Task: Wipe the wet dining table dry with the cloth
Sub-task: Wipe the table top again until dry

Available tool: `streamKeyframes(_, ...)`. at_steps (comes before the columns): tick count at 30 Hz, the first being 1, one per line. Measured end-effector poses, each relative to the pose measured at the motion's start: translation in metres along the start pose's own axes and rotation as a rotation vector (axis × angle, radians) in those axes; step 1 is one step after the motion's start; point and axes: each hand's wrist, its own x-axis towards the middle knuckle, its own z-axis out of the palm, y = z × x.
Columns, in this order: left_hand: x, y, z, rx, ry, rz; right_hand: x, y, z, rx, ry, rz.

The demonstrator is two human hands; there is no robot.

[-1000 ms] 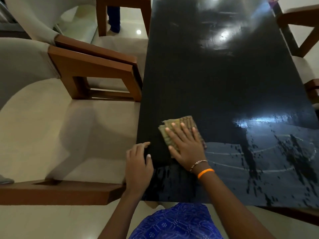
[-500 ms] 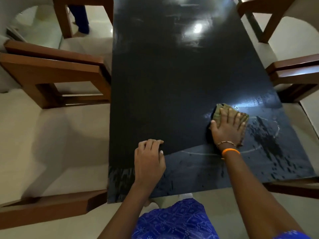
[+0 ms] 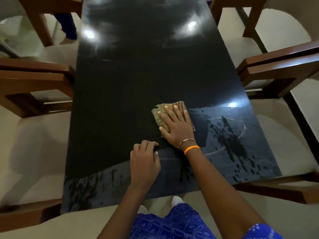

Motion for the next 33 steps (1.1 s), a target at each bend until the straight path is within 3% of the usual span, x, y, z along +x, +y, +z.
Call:
streamKeyframes(7, 0.016, 0.088, 0.042, -0.054, -0.022, 0.102, -0.031, 0.17, -0.036, 0.002, 0.06, 0.376)
streamKeyframes(12, 0.022, 0.124, 0.058, -0.018, -0.029, 0.089, -0.016, 0.225, -0.044, 0.031, 0.077, 0.513)
streamKeyframes(18, 0.023, 0.135, 0.064, 0.036, -0.039, 0.056, 0.014, 0.236, -0.054, 0.113, 0.056, 0.532)
streamKeyframes(22, 0.016, 0.136, 0.064, 0.066, -0.049, 0.036, -0.033, 0.226, -0.049, 0.096, 0.042, 0.469)
streamKeyframes(27, 0.011, 0.134, 0.065, 0.056, -0.072, 0.02, -0.12, 0.198, -0.035, 0.042, 0.064, 0.541)
streamKeyframes(33, 0.003, 0.117, 0.06, -0.017, -0.053, 0.028, -0.116, 0.148, -0.025, -0.012, 0.006, 0.473)
